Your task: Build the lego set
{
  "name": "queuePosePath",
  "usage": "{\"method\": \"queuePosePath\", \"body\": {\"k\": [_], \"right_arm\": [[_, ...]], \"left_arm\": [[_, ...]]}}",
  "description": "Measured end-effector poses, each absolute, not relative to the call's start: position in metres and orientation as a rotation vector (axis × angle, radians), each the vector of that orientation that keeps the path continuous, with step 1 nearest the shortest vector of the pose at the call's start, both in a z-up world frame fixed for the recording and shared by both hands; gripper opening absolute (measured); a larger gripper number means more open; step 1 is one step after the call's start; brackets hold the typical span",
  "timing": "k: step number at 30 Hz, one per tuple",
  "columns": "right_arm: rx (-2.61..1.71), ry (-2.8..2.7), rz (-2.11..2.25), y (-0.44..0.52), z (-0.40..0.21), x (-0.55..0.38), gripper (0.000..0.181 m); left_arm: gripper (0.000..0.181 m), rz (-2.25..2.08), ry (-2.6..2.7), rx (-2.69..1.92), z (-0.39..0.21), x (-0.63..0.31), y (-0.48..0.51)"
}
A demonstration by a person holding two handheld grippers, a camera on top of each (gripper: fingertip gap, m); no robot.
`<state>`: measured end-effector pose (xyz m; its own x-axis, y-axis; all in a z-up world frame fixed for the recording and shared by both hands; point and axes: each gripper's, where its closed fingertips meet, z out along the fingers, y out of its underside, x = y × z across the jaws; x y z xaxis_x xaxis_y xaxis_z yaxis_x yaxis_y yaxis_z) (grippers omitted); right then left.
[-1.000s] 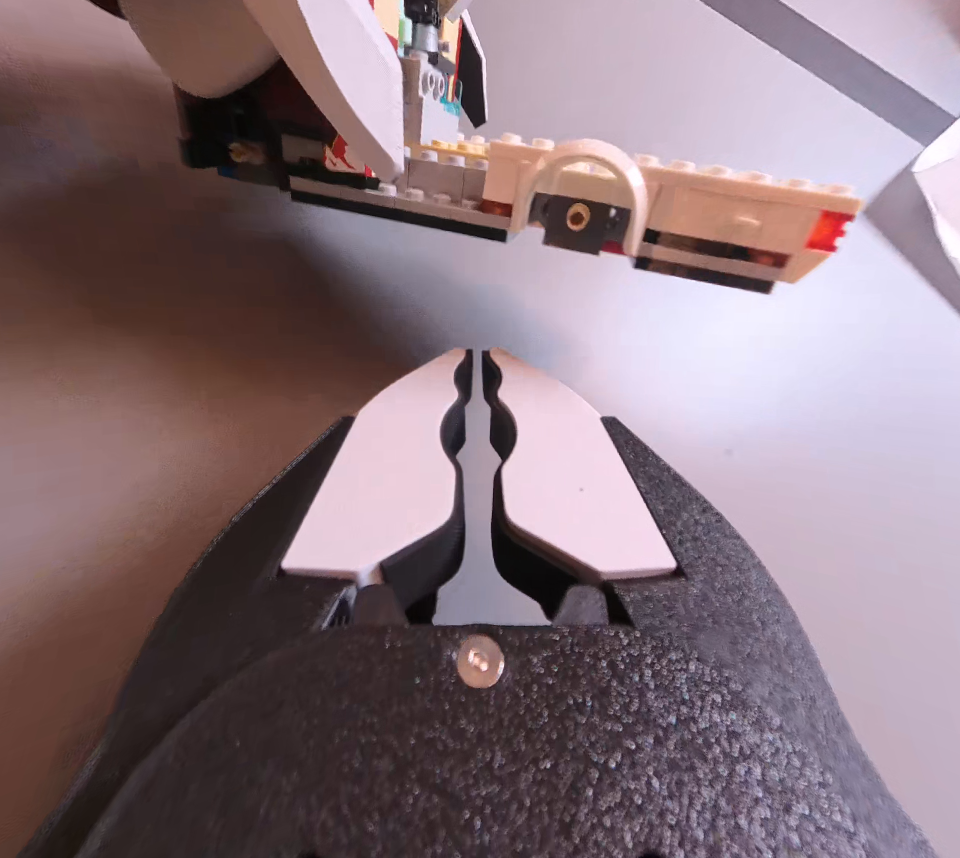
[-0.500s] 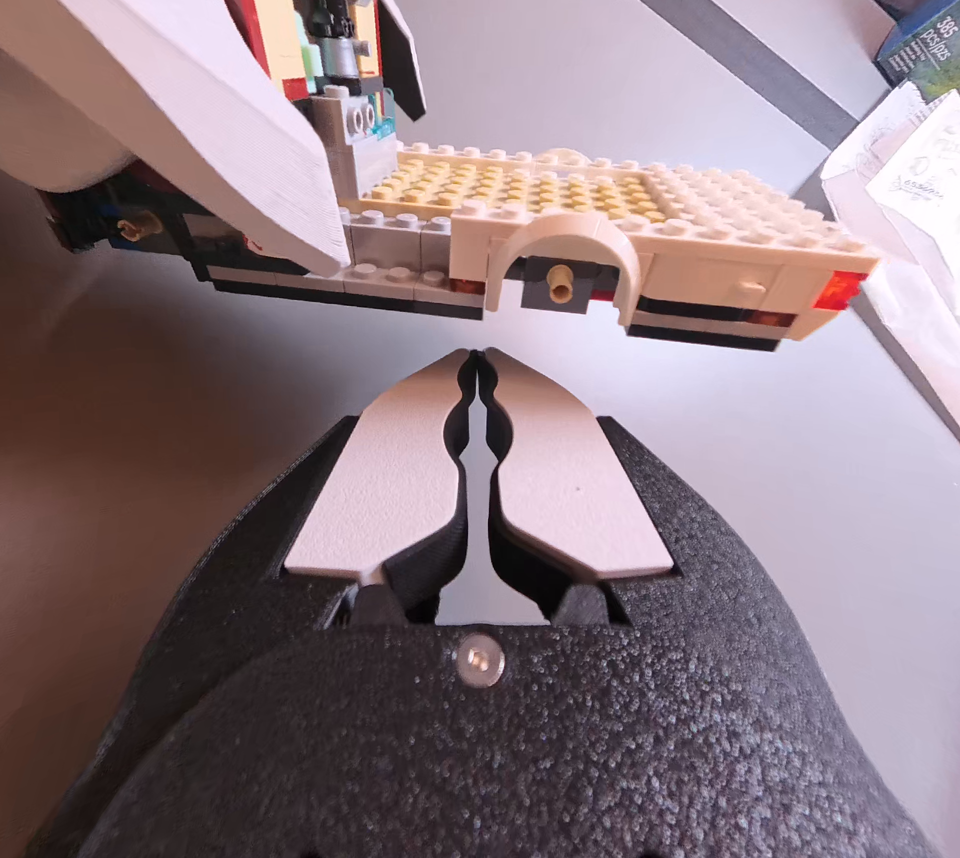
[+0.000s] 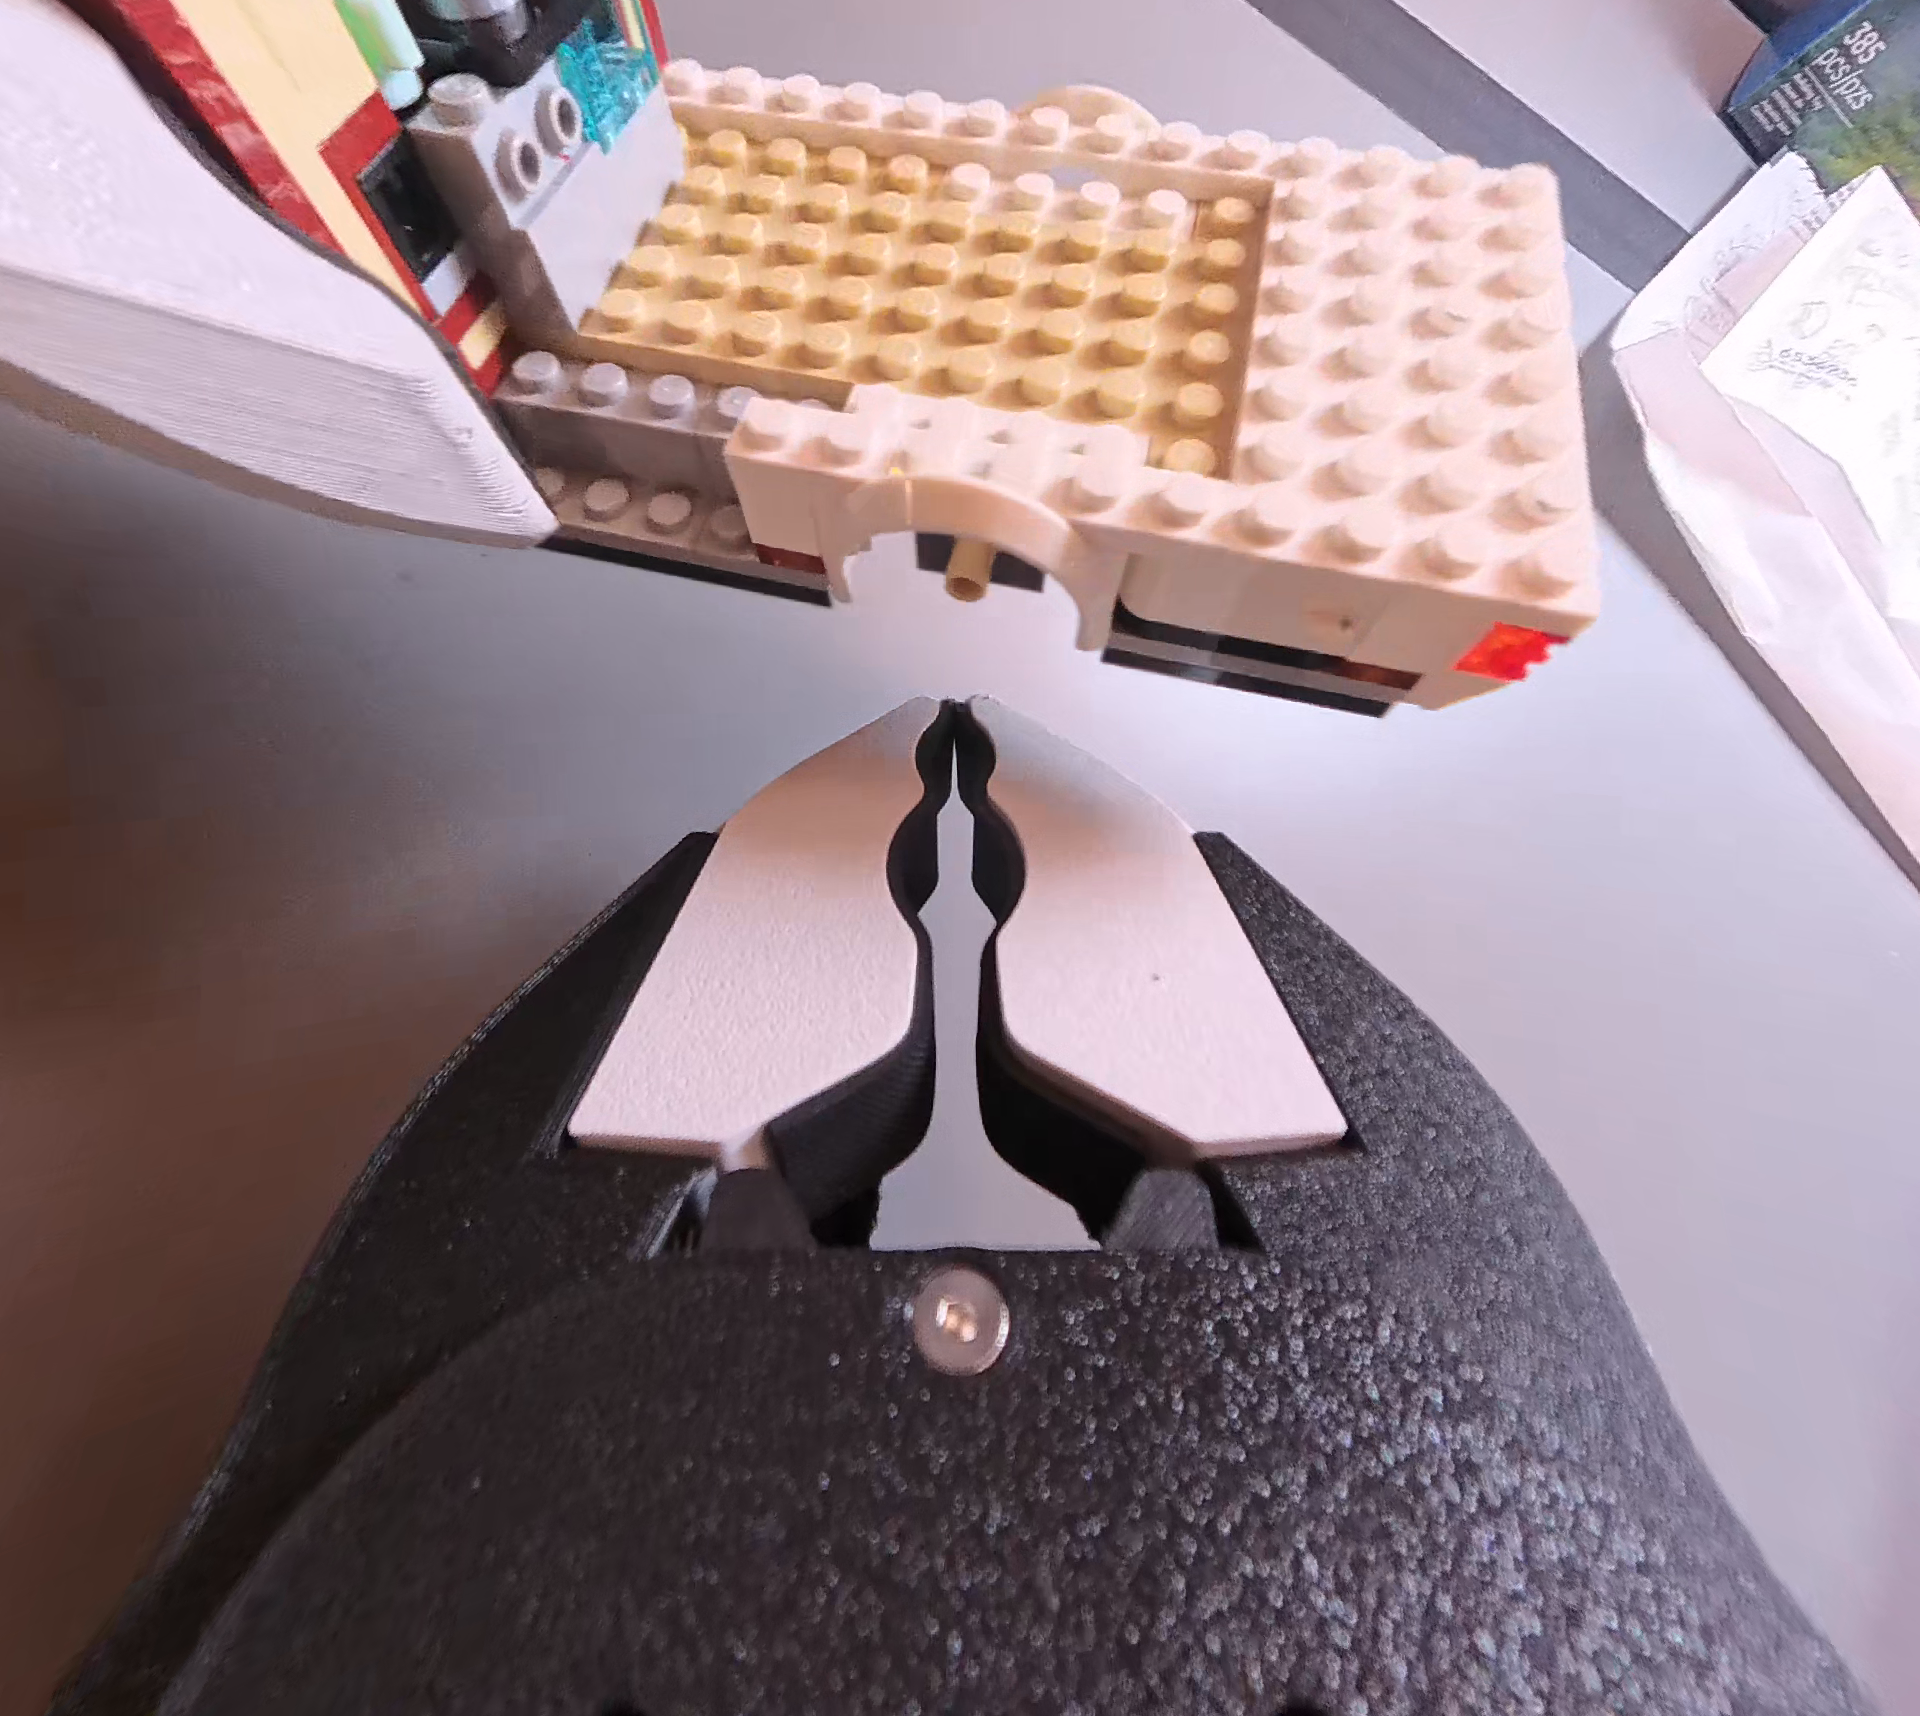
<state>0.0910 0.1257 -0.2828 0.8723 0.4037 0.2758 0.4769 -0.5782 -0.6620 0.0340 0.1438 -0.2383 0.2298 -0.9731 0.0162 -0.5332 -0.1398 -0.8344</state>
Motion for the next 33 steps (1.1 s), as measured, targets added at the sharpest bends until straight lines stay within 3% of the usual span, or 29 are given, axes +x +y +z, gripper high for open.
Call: {"method": "queuePosePath", "body": {"k": [14, 33], "right_arm": [[-2.237, -0.604, -0.124, 0.126, -0.274, 0.104, 0.000], [-2.236, -0.624, -0.142, 0.122, -0.274, 0.111, 0.000]], "left_arm": [[0.084, -0.295, 1.537, -1.513, -0.219, 0.021, 0.141], [0.084, -0.133, 1.590, -1.341, -0.213, 0.012, 0.140]]}}
